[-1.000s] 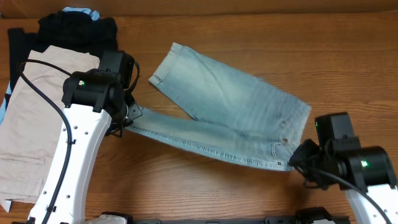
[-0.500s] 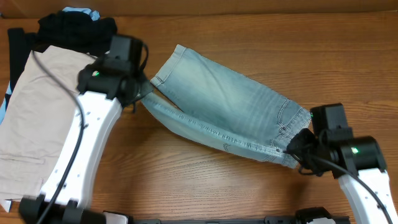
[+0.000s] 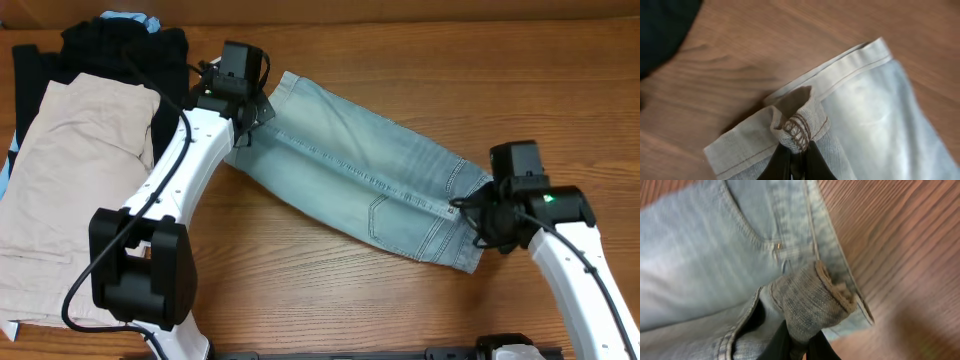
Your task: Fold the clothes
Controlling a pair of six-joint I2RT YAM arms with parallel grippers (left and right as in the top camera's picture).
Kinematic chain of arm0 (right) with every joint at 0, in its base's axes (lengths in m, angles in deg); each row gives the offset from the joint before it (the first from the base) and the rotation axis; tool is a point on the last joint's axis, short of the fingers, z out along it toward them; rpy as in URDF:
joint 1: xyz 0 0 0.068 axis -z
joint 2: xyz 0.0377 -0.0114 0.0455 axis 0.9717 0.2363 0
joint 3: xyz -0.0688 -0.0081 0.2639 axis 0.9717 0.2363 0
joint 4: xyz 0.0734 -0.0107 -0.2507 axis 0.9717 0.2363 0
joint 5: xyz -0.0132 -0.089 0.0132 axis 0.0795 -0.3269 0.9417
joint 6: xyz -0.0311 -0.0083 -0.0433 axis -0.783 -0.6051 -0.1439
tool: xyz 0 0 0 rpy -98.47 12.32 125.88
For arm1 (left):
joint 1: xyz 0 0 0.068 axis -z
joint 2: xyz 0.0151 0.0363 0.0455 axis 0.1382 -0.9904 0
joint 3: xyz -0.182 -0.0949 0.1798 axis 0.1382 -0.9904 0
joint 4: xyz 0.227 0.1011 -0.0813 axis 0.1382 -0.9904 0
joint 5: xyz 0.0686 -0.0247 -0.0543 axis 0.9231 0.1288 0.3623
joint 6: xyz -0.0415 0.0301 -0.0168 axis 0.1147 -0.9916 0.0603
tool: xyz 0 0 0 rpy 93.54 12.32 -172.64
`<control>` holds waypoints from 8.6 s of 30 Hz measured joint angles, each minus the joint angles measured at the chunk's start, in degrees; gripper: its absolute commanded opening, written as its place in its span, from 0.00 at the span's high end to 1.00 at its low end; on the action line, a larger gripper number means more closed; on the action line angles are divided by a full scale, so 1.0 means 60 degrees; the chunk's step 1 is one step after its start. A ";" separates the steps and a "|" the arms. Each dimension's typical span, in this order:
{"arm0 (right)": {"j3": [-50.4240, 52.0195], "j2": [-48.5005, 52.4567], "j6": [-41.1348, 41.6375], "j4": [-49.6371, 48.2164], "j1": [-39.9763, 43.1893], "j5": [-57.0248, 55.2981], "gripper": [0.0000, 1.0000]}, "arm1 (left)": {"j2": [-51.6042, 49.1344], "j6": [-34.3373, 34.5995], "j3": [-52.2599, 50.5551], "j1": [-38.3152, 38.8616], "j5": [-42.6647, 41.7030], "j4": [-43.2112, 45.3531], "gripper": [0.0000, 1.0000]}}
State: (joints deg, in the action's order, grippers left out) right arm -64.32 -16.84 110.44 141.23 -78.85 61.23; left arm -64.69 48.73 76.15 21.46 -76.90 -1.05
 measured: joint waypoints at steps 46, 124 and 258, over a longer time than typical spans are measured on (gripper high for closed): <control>-0.1439 0.1566 -0.2798 -0.0109 0.1217 0.0277 0.00 | -0.0980 -0.3439 0.0933 0.0368 0.0076 0.0142 0.00; -0.4564 0.5865 -0.5472 -0.1264 0.1847 0.1169 0.02 | -0.3195 -0.3905 0.1756 -0.1126 -0.2058 -0.1956 0.96; -0.7100 0.7588 -0.3850 -0.1009 -0.4714 0.3428 0.34 | -0.3530 -0.5690 0.1177 -0.0998 -0.6590 -0.1781 0.96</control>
State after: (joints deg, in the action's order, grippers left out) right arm -106.92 28.69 87.34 135.17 -107.14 81.79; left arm -85.87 14.59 83.21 15.48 -116.44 -11.73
